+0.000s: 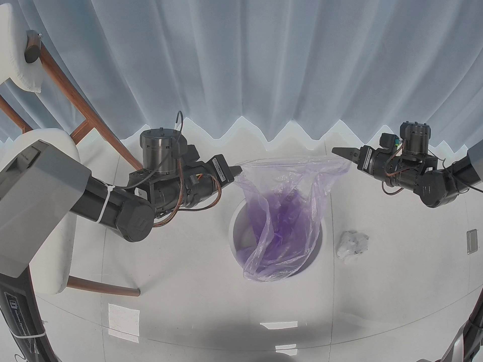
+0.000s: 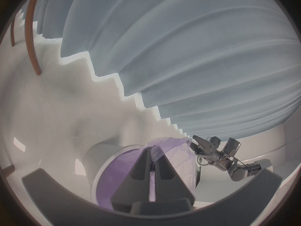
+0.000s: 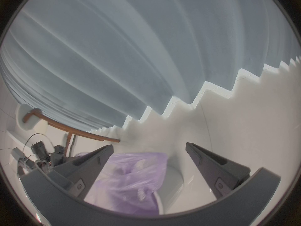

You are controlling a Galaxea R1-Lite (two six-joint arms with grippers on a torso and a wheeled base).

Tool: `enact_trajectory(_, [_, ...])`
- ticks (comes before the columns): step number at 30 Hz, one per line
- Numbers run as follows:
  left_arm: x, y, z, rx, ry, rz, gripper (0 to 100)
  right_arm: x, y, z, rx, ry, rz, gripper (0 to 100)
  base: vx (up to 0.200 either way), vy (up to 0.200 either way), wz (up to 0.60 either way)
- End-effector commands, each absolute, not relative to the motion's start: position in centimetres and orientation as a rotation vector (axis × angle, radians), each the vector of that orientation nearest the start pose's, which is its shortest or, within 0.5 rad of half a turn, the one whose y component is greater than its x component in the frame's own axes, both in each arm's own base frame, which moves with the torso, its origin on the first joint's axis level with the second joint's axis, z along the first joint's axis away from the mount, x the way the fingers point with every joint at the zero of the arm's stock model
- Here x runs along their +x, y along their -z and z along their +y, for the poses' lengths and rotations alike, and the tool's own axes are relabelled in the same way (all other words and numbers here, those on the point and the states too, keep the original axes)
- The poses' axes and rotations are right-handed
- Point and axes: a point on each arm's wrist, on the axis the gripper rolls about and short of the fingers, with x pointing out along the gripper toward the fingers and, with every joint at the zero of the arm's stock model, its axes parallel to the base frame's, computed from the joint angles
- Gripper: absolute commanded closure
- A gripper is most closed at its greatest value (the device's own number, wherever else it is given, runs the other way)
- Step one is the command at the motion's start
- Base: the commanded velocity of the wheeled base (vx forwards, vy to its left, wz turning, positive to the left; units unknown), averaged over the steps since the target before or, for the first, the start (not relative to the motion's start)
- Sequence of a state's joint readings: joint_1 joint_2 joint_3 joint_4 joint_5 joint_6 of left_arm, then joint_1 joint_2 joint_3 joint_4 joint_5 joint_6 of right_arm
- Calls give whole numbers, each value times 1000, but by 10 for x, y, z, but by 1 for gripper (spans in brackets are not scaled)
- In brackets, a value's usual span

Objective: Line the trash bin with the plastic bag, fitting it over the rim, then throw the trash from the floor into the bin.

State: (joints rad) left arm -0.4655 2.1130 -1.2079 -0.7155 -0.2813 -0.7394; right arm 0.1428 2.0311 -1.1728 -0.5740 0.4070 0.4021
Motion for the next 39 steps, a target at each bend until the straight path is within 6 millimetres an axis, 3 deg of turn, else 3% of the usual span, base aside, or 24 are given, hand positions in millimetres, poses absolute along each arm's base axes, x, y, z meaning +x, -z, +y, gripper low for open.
enact_trajectory(1, [369,-164,-193,-686,656,414,100,341,-188,59,437,-579,383,0,0,0,0])
enact_trajectory(4, [370,-167,-194,-689,660,402,100,315,-183,61,434,-603,424,0,0,0,0])
enact_trajectory(7, [369,-169,-194,-689,661,398,100,289,-167,76,399,-653,495,0,0,0,0])
enact_trajectory(10, [370,-169,-194,-689,660,397,100,280,-151,86,347,-665,542,0,0,0,0])
enact_trajectory(13, [370,-168,-194,-689,659,399,100,277,-142,100,316,-643,572,0,0,0,0])
enact_trajectory(14, [368,-168,-197,-688,668,402,100,278,-131,111,296,-612,603,0,0,0,0])
enact_trajectory(18, [367,-168,-199,-686,673,403,100,288,-119,125,270,-620,626,0,0,0,0])
enact_trajectory(22, [368,-168,-199,-687,672,404,100,301,-106,130,231,-568,635,0,0,0,0])
enact_trajectory(28, [370,-168,-194,-689,659,399,100,301,-99,128,222,-532,654,0,0,0,0])
enact_trajectory(29, [370,-168,-194,-689,658,398,100,300,-99,128,221,-527,655,100,0,0,0])
enact_trajectory(31, [371,-167,-192,-690,651,399,100,299,-96,124,218,-502,659,100,0,0,0])
enact_trajectory(35, [378,-168,-176,-685,614,380,100,313,-111,104,246,-447,549,100,0,0,0])
enact_trajectory(39, [381,-170,-167,-689,589,365,100,321,-117,75,269,-366,503,100,0,0,0])
